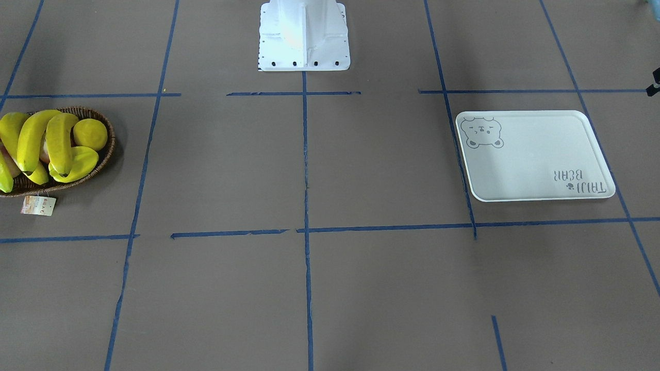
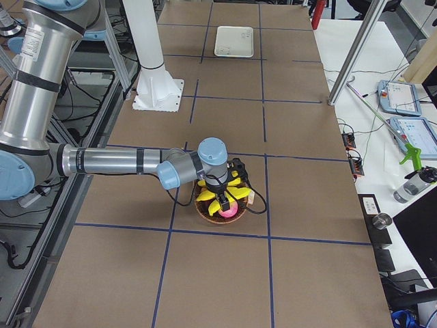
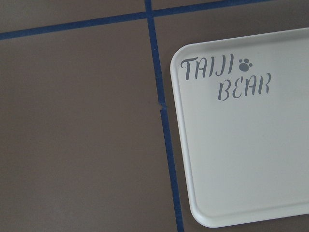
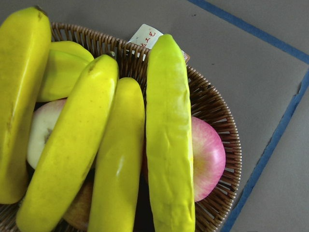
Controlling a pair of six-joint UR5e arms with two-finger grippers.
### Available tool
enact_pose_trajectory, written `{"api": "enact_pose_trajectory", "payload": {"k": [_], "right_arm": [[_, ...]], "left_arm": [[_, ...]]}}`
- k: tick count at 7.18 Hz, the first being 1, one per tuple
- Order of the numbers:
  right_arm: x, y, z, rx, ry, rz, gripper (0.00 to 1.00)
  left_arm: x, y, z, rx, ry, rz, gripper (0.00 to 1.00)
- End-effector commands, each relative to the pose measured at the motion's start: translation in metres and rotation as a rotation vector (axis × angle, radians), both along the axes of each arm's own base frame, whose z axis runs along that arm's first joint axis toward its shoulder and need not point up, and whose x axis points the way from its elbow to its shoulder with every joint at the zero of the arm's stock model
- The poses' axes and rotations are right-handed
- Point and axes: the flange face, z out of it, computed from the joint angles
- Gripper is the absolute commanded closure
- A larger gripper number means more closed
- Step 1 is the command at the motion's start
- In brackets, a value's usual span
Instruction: Transfer all bananas from basket to plate
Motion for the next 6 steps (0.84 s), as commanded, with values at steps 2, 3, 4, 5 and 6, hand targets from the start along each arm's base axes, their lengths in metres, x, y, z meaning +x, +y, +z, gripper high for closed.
{"api": "enact_pose_trajectory", "payload": {"k": [2,3,4,5,6], "right_arm": [[-0.005,-0.006,0.026,-0.016,0.062,-0.004,0.07],[-0.008,-0.009,0.029,-0.02,0.065,-0.007,0.09],[-0.013,-0.014,0.029,-0.018,0.064,-0.012,0.1],[-0.018,-0.014,0.035,-0.027,0.068,-0.024,0.11],[-0.02,-0.017,0.032,-0.021,0.065,-0.026,0.11]], "left_arm": [[0.0,0.001,0.001,-0.003,0.0,-0.001,0.0],[0.0,0.001,0.002,-0.005,0.0,-0.001,0.0],[0.0,0.0,0.002,-0.004,0.0,0.0,0.0],[0.0,0.0,0.002,-0.005,0.0,-0.001,0.0],[0.0,0.0,0.002,-0.004,0.0,0.0,0.0]]}}
